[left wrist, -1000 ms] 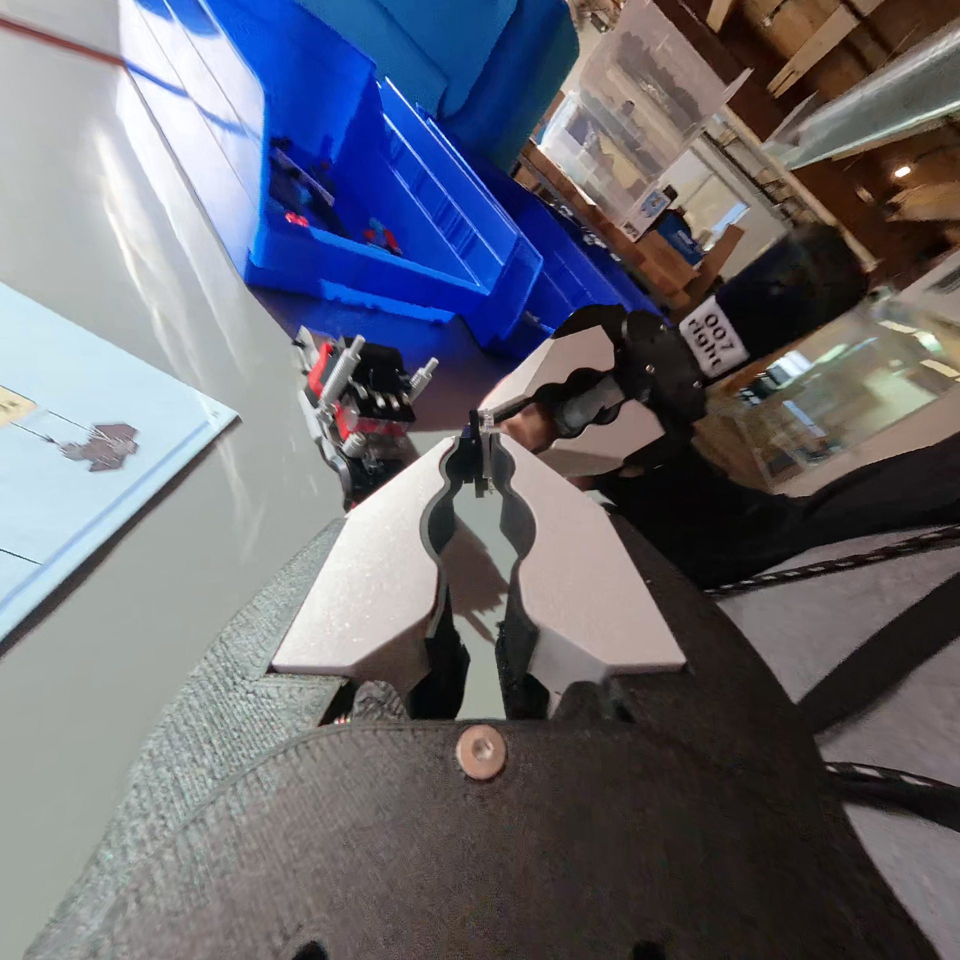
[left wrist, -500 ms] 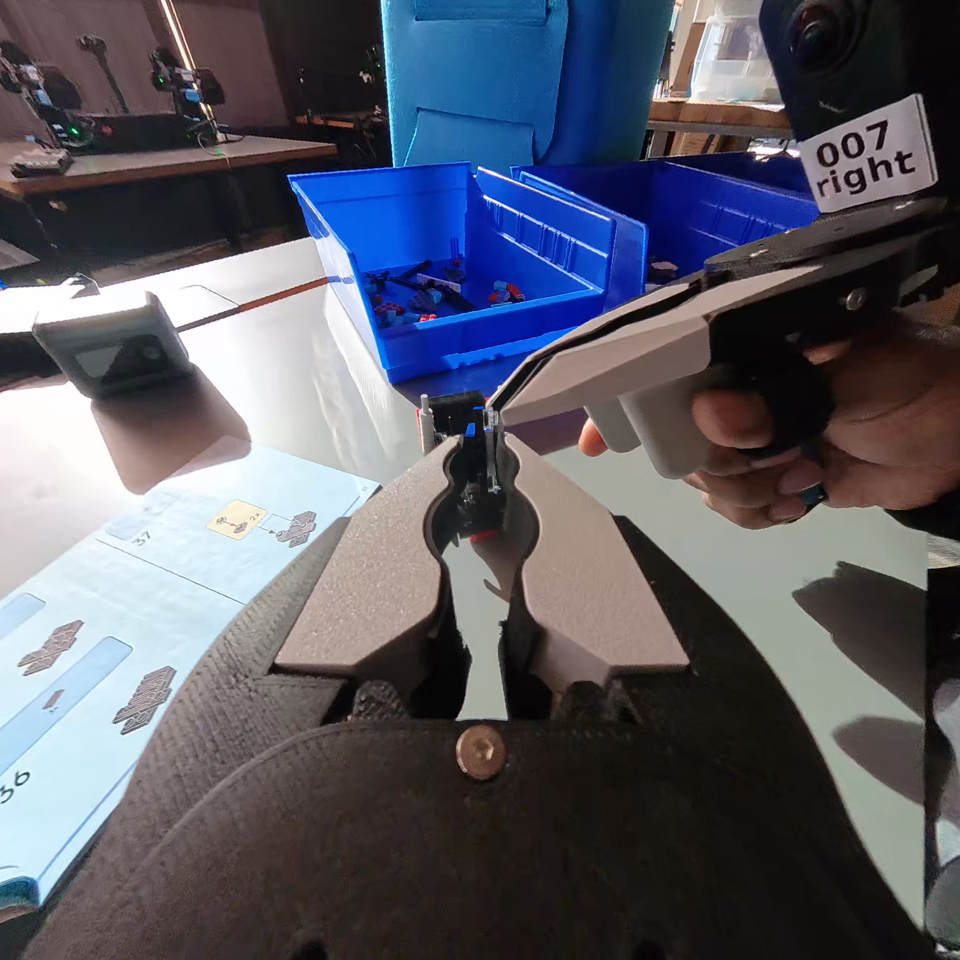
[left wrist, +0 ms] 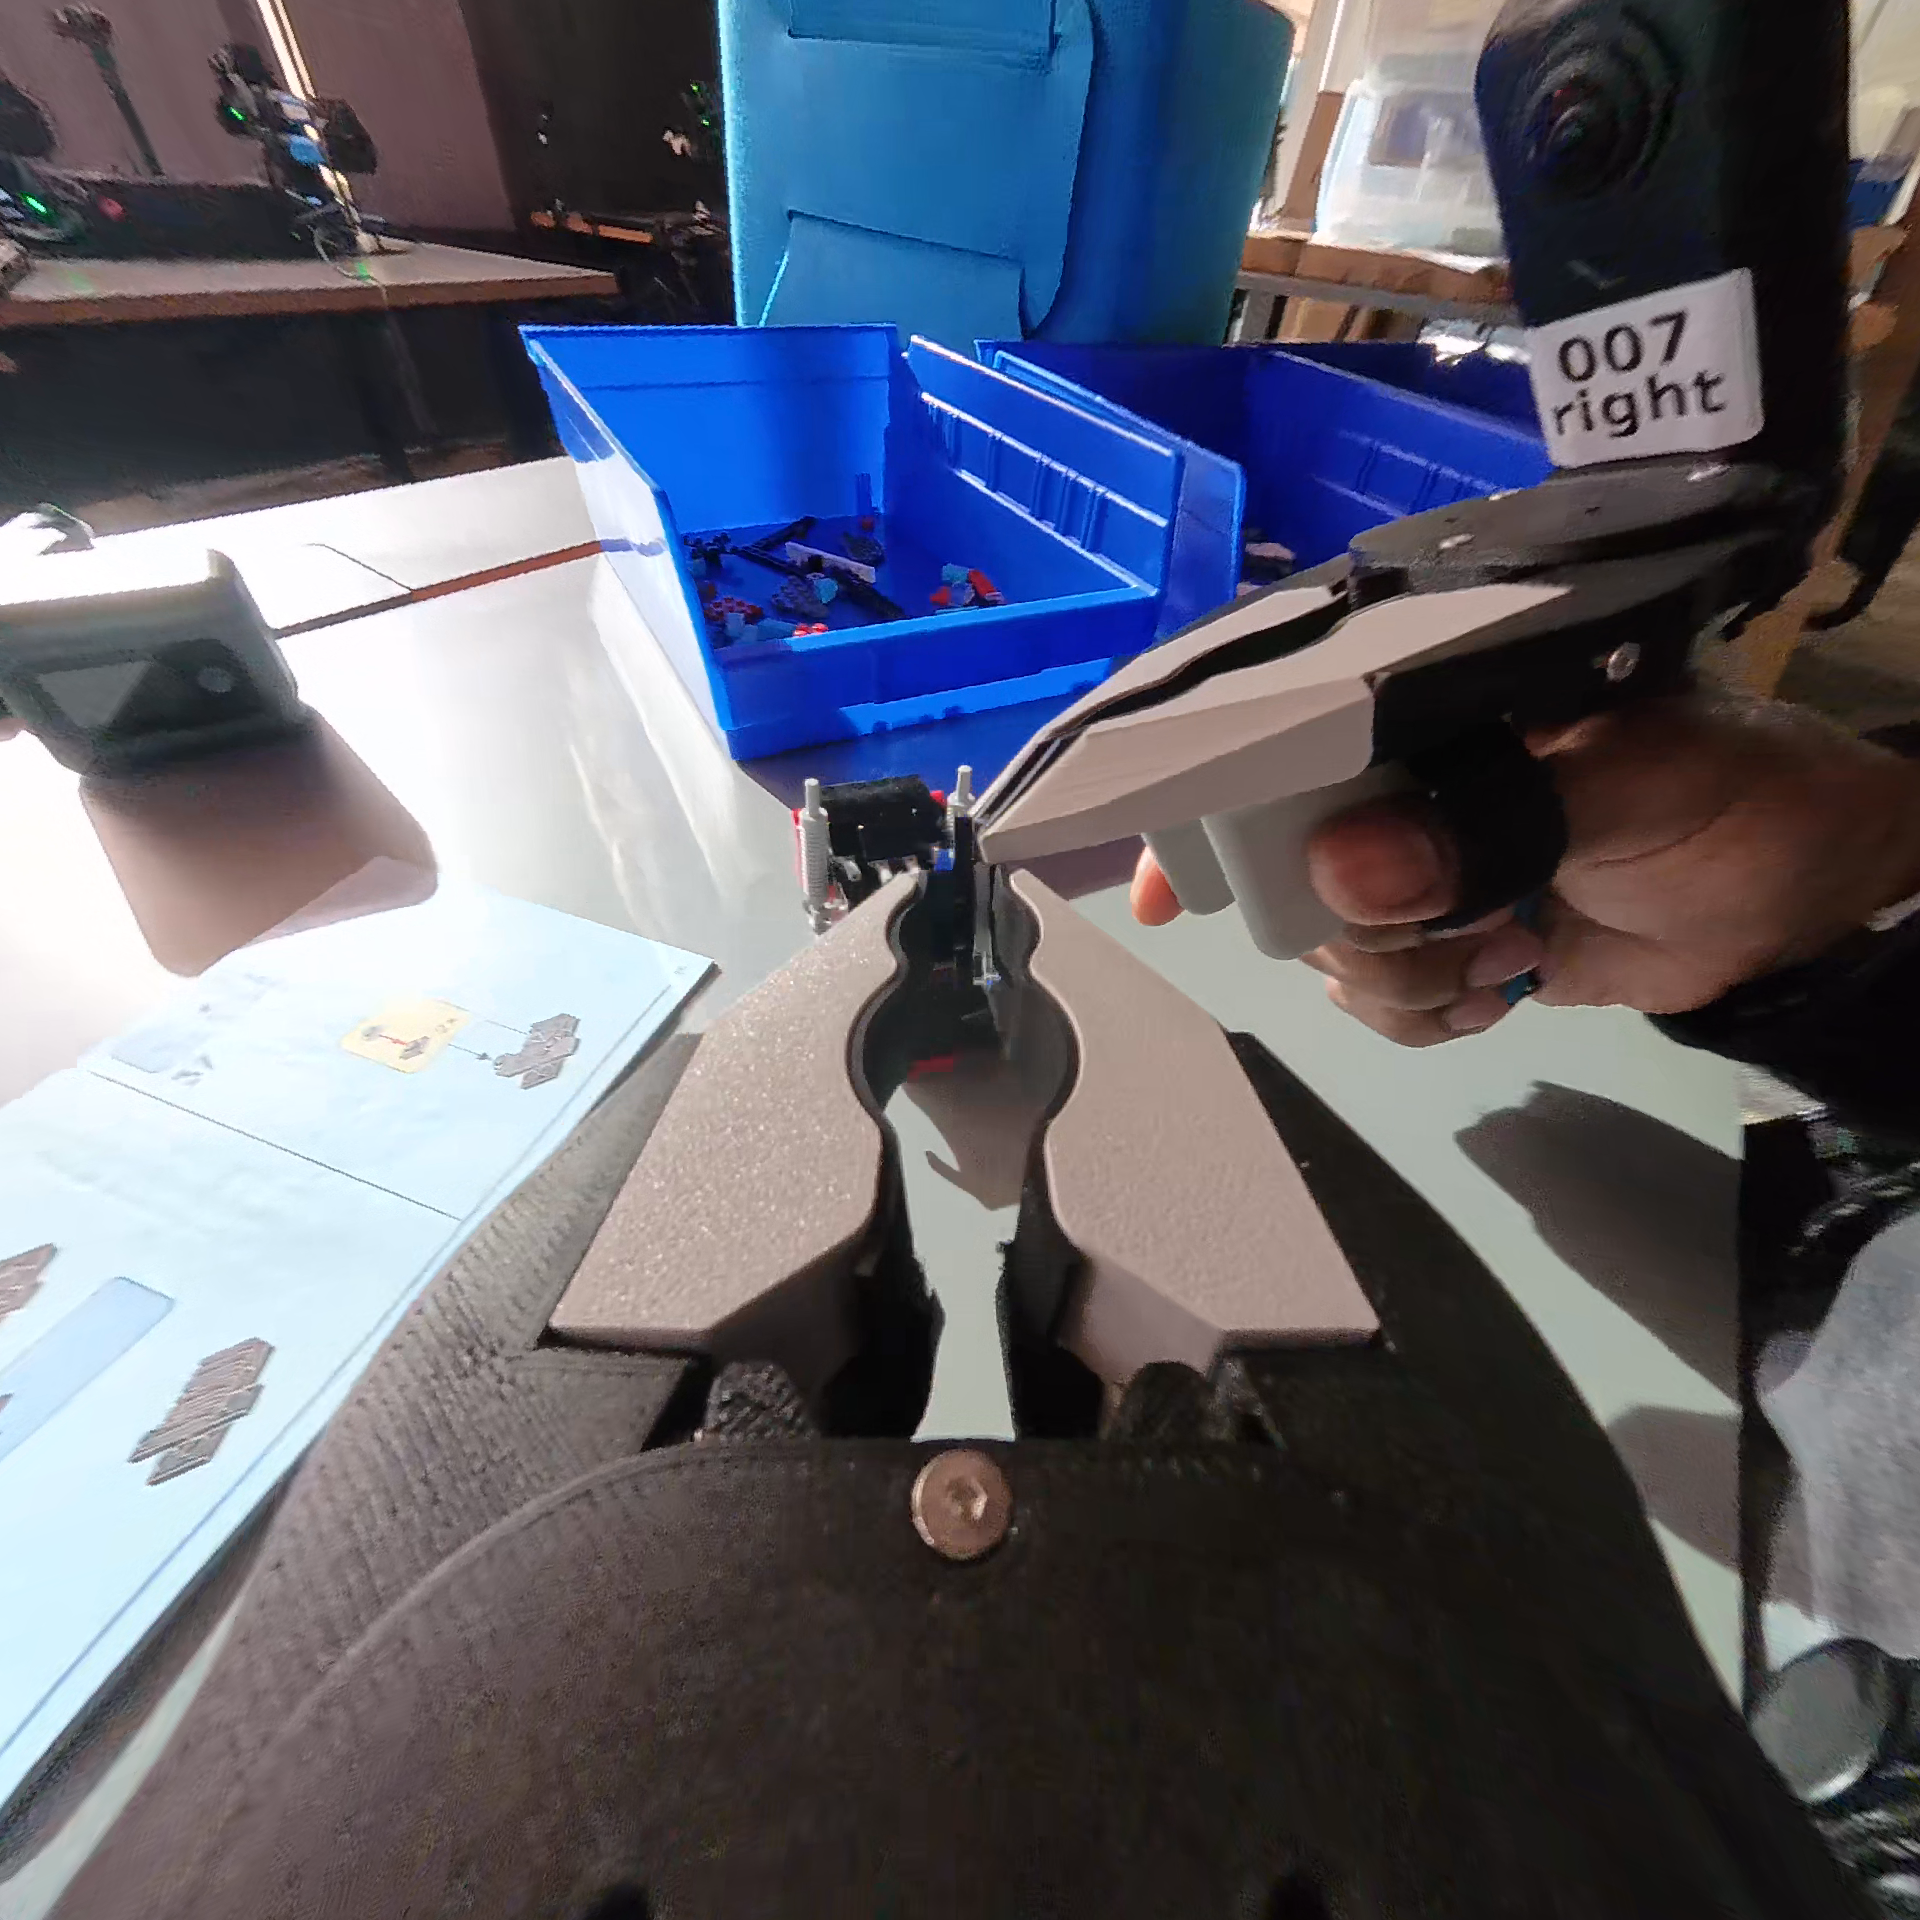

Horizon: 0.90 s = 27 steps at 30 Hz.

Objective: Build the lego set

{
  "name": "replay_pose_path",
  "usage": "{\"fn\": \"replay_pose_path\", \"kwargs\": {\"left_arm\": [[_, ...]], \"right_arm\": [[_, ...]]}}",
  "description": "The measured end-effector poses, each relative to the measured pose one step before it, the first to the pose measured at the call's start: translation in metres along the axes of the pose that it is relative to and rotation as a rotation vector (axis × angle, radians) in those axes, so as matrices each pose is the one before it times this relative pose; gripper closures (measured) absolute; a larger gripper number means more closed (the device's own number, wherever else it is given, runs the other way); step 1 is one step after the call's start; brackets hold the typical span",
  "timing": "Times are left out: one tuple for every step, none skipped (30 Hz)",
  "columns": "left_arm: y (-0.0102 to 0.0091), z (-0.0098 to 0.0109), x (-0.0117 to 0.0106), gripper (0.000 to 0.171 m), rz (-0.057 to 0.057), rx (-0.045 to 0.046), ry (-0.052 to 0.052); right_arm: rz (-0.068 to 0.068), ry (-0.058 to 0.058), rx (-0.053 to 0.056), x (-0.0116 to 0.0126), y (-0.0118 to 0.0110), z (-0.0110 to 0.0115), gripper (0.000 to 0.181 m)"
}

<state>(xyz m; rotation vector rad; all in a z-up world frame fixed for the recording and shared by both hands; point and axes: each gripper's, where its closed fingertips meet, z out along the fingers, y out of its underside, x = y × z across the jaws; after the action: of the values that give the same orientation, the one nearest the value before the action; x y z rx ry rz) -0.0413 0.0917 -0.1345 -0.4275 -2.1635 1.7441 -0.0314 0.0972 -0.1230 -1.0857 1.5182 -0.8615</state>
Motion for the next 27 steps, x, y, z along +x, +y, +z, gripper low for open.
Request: {"fn": "replay_pose_path", "kwargs": {"left_arm": [[0.00013, -0.00002, 0.00072, 0.162, -0.0262, 0.00230, 0.0176], [-0.00022, -0.00019, 0.00080, 0.161, -0.0259, 0.00458, 0.0175], [-0.00002, -0.00031, 0.00058, 0.162, -0.0236, 0.00195, 0.0151], [0.00018, -0.00020, 0.00034, 0.162, -0.0122, 0.00075, 0.0085], [0.00004, -0.00026, 0.00029, 0.162, -0.0077, 0.00034, 0.0054], [-0.00018, -0.00020, 0.00045, 0.162, -0.0103, 0.00003, 0.0062], [-0.00048, -0.00031, 0.00054, 0.161, -0.0142, 0.00161, 0.0089], [-0.00030, -0.00035, 0.00048, 0.161, -0.0207, 0.00030, 0.0105], [0.00008, -0.00015, 0.00002, 0.161, -0.0201, -0.00210, 0.0058], [0.00099, 0.00033, -0.00065, 0.161, -0.0082, -0.00677, -0.0052], [0.00134, 0.00048, -0.00117, 0.161, 0.0154, -0.00911, -0.0183], [0.00163, 0.00048, -0.00135, 0.162, 0.0302, -0.01184, -0.0268], [0.00105, 0.00049, -0.00109, 0.161, 0.0254, -0.00926, -0.0239], [0.00121, 0.00053, -0.00082, 0.161, 0.0143, -0.00976, -0.0191], [0.00034, 0.00033, -0.00068, 0.161, 0.0117, -0.00244, -0.0154], [0.00074, 0.00031, -0.00078, 0.161, 0.0082, -0.00406, -0.0136], [0.00133, 0.00058, -0.00071, 0.161, 0.0066, -0.00889, -0.0135], [0.00022, 0.00026, -0.00025, 0.161, 0.0091, -0.00086, -0.0095], [-0.00057, -0.00027, 0.00033, 0.161, 0.0034, 0.00407, 0.0001], [-0.00114, -0.00042, 0.00072, 0.161, -0.0020, 0.00821, 0.0074], [-0.00048, -0.00027, 0.00075, 0.161, -0.0103, 0.00567, 0.0106], [-0.00022, -0.00021, 0.00073, 0.161, -0.0178, 0.00484, 0.0127], [0.00017, 0.00003, 0.00070, 0.161, -0.0134, 0.00404, 0.0110], [0.00032, -0.00009, 0.00059, 0.161, -0.0085, 0.00201, 0.0081], [0.00085, 0.00001, 0.00046, 0.161, -0.0074, -0.00295, 0.0053], [0.00098, 0.00026, 0.00037, 0.161, 0.0000, -0.00353, -0.0010], [0.00145, 0.00032, -0.00005, 0.161, 0.0043, -0.00733, -0.0070]], "right_arm": [[0.0029, -0.0143, -0.0016, -0.00021, 0.00018, -0.00022, 0.172], [0.0034, -0.0146, 0.0016, -0.00043, -0.00004, -0.00039, 0.173], [0.0072, -0.0143, 0.0016, -0.00022, -0.00004, -0.00020, 0.173], [0.0110, -0.0136, 0.0018, -0.00031, 0.00009, -0.00018, 0.173], [0.0107, -0.0119, 0.0031, -0.00024, -0.00004, -0.00011, 0.173], [0.0072, -0.0098, 0.0041, -0.00024, -0.00018, -0.00016, 0.173], [0.0033, -0.0091, 0.0054, -0.00050, -0.00029, -0.00026, 0.173], [0.0011, -0.0064, 0.0041, -0.00041, -0.00040, -0.00020, 0.173], [-0.0041, 0.0008, 0.0010, 0.00003, 0.00005, -0.00009, 0.173], [-0.0137, 0.0119, -0.0043, 0.00075, 0.00061, 0.00034, 0.173], [-0.0253, 0.0222, -0.0091, 0.00108, 0.00110, 0.00057, 0.173], [-0.0330, 0.0295, -0.0131, 0.00114, 0.00144, 0.00055, 0.174], [-0.0352, 0.0309, -0.0118, 0.00092, 0.00102, 0.00045, 0.174], [-0.0303, 0.0308, -0.0123, 0.00090, 0.00107, 0.00039, 0.174], [-0.0301, 0.0285, -0.0071, 0.00071, 0.00043, 0.00025, 0.174], [-0.0252, 0.0245, -0.0065, 0.00051, 0.00057, 0.00021, 0.174], [-0.0208, 0.0216, -0.0084, 0.00066, 0.00119, 0.00040, 0.174], [-0.0141, 0.0134, -0.0006, 0.00036, 0.00038, 0.00013, 0.174], [-0.0040, 0.0030, 0.0063, -0.00015, -0.00033, -0.00036, 0.174], [0.0133, -0.0074, 0.0110, -0.00050, -0.00099, -0.00077, 0.174], [0.0296, -0.0170, 0.0107, -0.00057, -0.00048, -0.00068, 0.174], [0.0373, -0.0232, 0.0115, -0.00054, -0.00023, -0.00053, 0.174], [0.0397, -0.0238, 0.0131, -0.00041, 0.00006, -0.00047, 0.174], [0.0407, -0.0227, 0.0136, -0.00034, 0.00027, -0.00049, 0.174], [0.0368, -0.0179, 0.0101, -0.00011, 0.00080, -0.00046, 0.174], [0.0223, -0.0075, 0.0075, 0.00017, 0.00102, -0.00037, 0.174], [-0.0018, 0.0062, 0.0021, 0.00042, 0.00128, -0.00014, 0.174]]}}
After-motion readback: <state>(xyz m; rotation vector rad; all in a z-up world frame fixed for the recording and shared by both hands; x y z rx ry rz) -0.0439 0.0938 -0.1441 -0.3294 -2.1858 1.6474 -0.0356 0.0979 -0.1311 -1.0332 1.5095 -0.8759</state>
